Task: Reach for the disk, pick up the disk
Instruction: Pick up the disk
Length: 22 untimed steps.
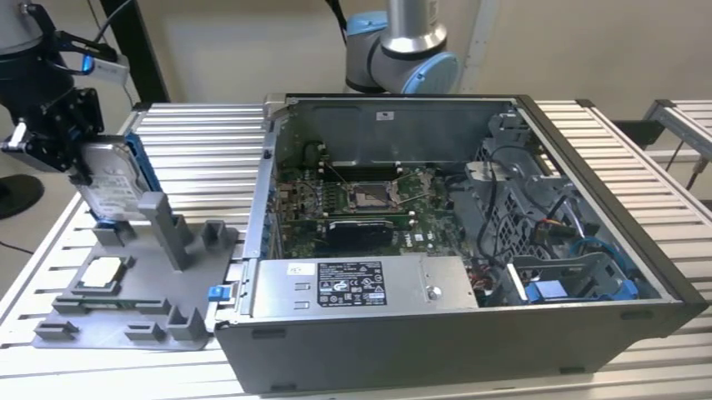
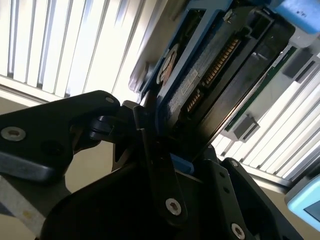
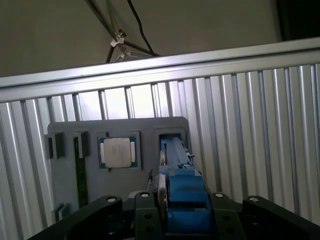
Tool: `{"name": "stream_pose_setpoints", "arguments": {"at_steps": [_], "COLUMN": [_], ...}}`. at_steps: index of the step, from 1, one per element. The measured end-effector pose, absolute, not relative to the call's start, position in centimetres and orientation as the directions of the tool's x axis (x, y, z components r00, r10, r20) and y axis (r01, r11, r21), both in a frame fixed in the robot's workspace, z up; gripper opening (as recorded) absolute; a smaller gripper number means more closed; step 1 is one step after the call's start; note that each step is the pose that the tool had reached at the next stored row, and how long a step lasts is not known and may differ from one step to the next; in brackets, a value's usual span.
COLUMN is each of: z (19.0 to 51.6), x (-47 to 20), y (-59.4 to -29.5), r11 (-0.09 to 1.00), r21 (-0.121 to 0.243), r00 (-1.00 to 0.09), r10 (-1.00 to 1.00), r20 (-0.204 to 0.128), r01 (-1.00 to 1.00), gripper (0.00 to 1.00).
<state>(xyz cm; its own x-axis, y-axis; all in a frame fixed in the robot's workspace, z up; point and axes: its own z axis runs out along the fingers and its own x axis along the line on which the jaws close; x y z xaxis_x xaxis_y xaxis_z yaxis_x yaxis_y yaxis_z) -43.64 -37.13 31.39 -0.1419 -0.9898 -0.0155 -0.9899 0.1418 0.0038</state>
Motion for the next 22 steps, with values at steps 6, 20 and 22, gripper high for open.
{"name": "stream_pose_setpoints", "arguments": {"at_steps": [6, 20, 22], "z": [32.3, 34.7, 35.1], "x": [-43.6, -43.6, -43.6], "y": [-37.1, -37.1, -37.1], "r11": [0.142, 0.142, 0.142], "r21": [0.004, 0.004, 0.004], "r00": [-0.142, -0.142, -0.142], "r10": [-0.99, -0.99, -0.99], "r20": [-0.015, -0.016, -0.015], "r01": [-0.99, -0.99, -0.99], "gripper": [0.0, 0.0, 0.0]}}
